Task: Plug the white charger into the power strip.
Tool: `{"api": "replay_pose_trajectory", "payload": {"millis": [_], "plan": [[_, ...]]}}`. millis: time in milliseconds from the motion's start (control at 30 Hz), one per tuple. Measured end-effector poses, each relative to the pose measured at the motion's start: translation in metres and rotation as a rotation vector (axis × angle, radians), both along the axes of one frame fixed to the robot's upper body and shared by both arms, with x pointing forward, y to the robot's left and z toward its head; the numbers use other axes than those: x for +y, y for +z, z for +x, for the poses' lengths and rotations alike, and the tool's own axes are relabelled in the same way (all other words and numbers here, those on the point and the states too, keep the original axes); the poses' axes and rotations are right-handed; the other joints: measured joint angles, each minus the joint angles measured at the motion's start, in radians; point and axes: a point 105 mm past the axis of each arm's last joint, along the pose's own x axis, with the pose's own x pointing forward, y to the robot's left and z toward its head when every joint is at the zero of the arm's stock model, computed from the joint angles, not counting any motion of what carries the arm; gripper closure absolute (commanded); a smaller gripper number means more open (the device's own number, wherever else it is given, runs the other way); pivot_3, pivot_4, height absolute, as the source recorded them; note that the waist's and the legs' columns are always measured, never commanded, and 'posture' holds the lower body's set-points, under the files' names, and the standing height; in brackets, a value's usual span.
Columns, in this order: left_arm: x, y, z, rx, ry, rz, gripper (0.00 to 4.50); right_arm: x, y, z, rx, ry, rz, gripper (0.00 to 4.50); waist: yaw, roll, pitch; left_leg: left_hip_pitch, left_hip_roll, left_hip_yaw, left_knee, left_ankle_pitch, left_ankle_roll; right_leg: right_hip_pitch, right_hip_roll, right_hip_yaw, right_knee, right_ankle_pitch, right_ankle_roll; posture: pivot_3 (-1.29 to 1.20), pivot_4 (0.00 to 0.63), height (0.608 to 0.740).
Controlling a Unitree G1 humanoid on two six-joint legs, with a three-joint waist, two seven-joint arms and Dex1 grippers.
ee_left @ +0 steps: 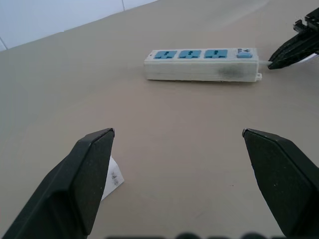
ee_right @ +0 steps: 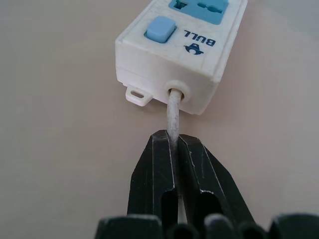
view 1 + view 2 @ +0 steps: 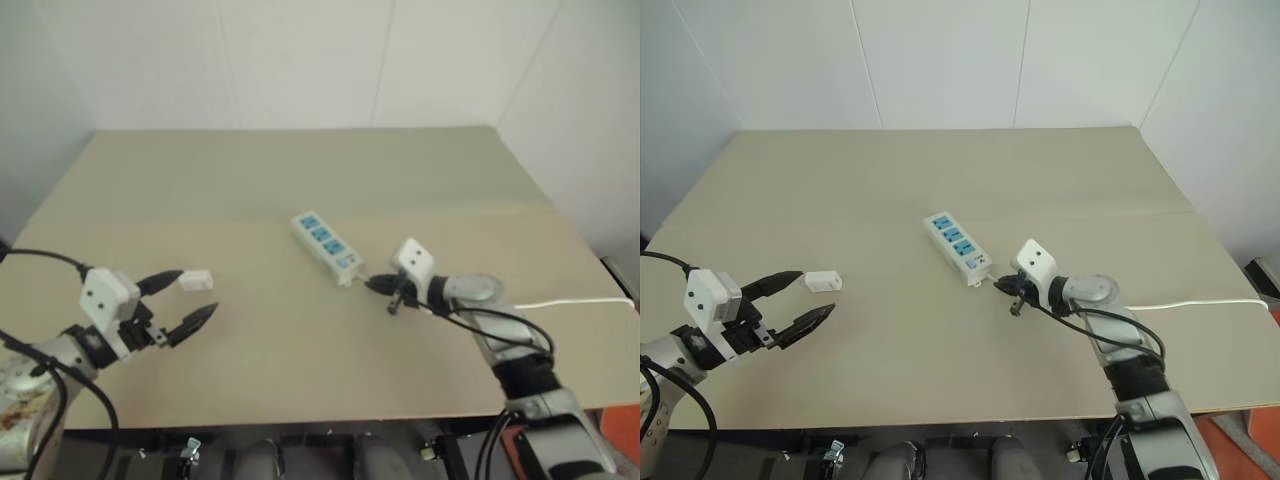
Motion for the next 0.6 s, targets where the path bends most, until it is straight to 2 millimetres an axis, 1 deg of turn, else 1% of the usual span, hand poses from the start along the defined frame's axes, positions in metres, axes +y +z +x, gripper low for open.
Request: {"api": "replay_pose_trajectory", "payload": {"millis": [67,100,167,267,333,500,533,600], "plan": [[-0.003,0.001,-0.001,0.005,-0.014,-0.016,0.00,-0.001,-0.005,-0.017,0.017,0.050,-0.007,4.49,0.000,0.000,0.000,0.001,0.000,0.000,0.000,0.000,0.000,0.001,0.000,0.000,0.000,0.000,0.000,0.00,0.150,0.740],[-0.004,0.001,-0.001,0.006,-0.019,-0.019,0.00,-0.002,-0.008,-0.021,0.029,0.060,-0.010,4.49,0.000,0.000,0.000,0.001,0.000,0.000,0.000,0.000,0.000,0.001,0.000,0.000,0.000,0.000,0.000,0.00,0.150,0.740],[-0.005,0.003,-0.002,0.004,-0.026,-0.021,0.00,-0.001,-0.012,-0.022,0.024,0.059,-0.020,3.80,-0.004,0.000,0.000,0.002,0.000,0.001,0.000,0.000,0.000,0.001,0.000,0.001,0.001,0.000,0.000,0.00,0.150,0.740],[-0.007,0.004,-0.001,-0.003,-0.031,-0.021,0.00,-0.002,-0.011,-0.015,-0.027,0.028,-0.037,2.80,-0.002,0.000,0.000,0.002,0.000,0.001,0.000,0.000,0.000,0.002,0.001,0.000,0.000,0.000,0.000,0.00,0.150,0.740],[-0.007,0.005,-0.001,-0.005,-0.034,-0.022,0.00,-0.005,-0.013,-0.012,-0.054,0.010,-0.053,2.05,0.003,0.000,0.000,0.002,-0.001,0.001,0.000,0.000,0.000,0.002,0.001,0.000,0.000,0.000,0.000,0.00,0.150,0.740],[-0.013,0.008,-0.003,-0.002,-0.066,-0.043,0.00,-0.009,-0.012,-0.013,-0.060,0.016,-0.024,0.32,0.006,0.000,0.000,0.001,-0.001,0.000,0.000,0.000,0.000,0.002,0.000,0.000,-0.001,0.000,0.000,0.00,0.150,0.740],[-0.015,0.009,-0.004,-0.003,-0.072,-0.045,0.00,-0.012,-0.010,-0.016,-0.049,0.018,0.003,0.02,0.007,0.000,0.000,0.001,-0.001,0.000,0.000,0.000,0.000,0.002,0.000,0.000,-0.001,0.000,0.000,0.00,0.150,0.740],[-0.015,0.008,-0.004,0.003,-0.076,-0.045,0.00,-0.016,-0.005,-0.023,-0.023,0.030,0.079,0.02,0.008,0.000,0.000,0.001,-0.001,0.000,0.000,0.000,0.000,0.002,0.000,0.000,-0.001,0.000,0.000,0.00,0.150,0.740]]}}
